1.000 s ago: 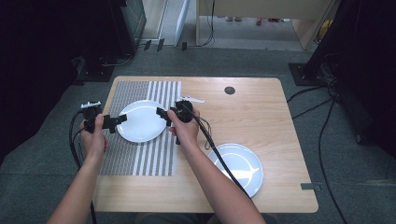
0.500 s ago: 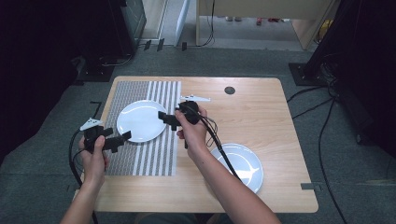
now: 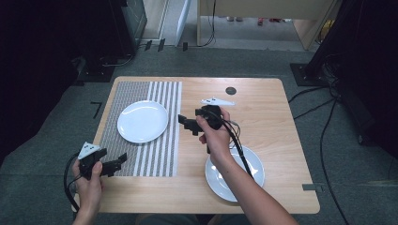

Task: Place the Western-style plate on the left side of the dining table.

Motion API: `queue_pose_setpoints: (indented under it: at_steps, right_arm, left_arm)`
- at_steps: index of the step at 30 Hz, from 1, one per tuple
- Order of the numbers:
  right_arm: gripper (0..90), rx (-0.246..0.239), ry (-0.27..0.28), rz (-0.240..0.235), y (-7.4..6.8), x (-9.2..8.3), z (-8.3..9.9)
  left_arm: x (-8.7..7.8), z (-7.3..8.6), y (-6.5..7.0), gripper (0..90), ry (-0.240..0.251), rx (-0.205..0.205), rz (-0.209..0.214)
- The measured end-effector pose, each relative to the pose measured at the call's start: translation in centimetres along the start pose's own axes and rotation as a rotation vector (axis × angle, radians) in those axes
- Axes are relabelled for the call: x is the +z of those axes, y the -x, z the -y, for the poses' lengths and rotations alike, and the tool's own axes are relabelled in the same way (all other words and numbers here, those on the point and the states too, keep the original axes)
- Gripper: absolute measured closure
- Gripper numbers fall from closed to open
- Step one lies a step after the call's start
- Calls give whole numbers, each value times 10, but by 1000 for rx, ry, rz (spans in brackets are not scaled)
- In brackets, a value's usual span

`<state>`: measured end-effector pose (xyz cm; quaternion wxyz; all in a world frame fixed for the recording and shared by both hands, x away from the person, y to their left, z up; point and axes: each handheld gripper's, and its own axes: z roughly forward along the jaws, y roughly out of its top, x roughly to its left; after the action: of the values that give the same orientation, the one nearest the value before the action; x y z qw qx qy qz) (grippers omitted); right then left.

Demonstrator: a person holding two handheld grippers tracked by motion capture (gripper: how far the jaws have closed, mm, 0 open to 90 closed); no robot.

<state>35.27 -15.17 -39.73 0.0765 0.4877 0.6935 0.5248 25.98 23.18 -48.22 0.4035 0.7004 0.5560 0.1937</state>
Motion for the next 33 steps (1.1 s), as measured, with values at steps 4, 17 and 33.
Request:
queue_pose_setpoints:
  at_steps: [4, 17, 33]
  right_arm:
    - [213, -11, 3, 17, 10, -16, 4]
    - [211, 5, 25, 84, 50, -69, 23]
    - [207, 49, 38, 182, 97, -124, 57]
  left_arm:
    - [-6, 16, -4, 100, -5, 0, -38]
    - [1, 43, -6, 100, -73, 57, -117]
    - [4, 43, -1, 99, -92, 102, -156]
